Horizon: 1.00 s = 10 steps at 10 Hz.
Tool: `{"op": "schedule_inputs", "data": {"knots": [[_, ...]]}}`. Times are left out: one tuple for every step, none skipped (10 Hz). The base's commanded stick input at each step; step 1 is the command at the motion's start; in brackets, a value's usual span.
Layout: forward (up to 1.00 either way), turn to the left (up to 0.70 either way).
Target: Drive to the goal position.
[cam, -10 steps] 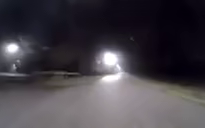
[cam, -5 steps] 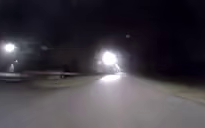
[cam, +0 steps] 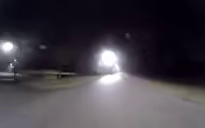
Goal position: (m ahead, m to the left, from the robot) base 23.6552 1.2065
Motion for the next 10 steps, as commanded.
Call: {"op": "schedule_inputs", "data": {"knots": [[1.0, -0.06], [1.0, -0.07], [1.0, -0.07], [1.0, -0.07], [1.0, -0.07], [1.0, -0.05], [1.0, -0.04], [1.0, -0.03], [1.0, -0.03], [1.0, -0.03]]}}
